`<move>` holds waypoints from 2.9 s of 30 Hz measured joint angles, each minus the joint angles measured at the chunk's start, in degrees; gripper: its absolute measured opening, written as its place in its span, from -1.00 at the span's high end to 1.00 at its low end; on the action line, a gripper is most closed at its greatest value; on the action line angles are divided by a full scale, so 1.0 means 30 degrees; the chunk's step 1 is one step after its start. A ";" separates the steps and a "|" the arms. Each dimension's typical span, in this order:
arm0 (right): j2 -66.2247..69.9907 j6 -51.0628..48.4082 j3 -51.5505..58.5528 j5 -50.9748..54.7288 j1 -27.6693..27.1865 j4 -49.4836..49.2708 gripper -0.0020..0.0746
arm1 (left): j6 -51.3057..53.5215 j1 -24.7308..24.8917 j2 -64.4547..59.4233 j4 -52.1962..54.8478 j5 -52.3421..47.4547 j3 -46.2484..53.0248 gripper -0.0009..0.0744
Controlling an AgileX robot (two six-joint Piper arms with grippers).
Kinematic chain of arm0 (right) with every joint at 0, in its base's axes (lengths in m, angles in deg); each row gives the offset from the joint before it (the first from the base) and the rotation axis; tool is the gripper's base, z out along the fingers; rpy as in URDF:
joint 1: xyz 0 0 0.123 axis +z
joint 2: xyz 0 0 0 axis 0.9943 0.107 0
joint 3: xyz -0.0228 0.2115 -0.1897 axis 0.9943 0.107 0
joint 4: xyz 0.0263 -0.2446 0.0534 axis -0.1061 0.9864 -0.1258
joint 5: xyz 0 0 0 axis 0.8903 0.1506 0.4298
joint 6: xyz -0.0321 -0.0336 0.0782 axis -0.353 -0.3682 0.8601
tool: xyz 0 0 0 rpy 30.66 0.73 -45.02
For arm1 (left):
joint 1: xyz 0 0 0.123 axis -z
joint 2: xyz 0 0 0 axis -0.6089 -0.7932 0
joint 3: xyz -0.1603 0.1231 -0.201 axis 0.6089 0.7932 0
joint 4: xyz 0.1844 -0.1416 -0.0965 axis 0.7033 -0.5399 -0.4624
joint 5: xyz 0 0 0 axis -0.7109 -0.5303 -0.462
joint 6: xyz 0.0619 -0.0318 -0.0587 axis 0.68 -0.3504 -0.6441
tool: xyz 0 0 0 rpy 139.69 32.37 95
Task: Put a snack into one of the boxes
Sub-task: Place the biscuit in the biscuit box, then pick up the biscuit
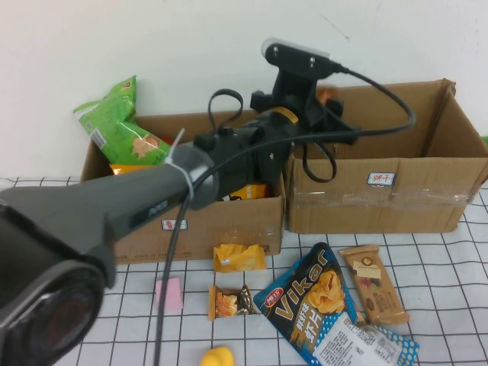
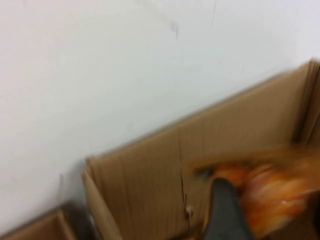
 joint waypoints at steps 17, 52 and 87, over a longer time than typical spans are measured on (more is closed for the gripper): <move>0.0000 -0.0200 0.0000 0.0215 0.0000 -0.0147 0.95 | 0.1751 -0.0194 0.4088 0.0856 -1.5882 -0.0794 0.54; 0.0000 -0.0380 0.0000 0.0292 0.0000 -0.0223 0.95 | 0.4539 -0.0194 0.6893 0.5855 -1.4058 1.2708 -0.41; 0.0000 -0.0588 0.0000 0.0305 0.0000 -0.0223 0.95 | 0.0545 -0.0384 0.1570 1.0916 -0.6380 1.2449 0.72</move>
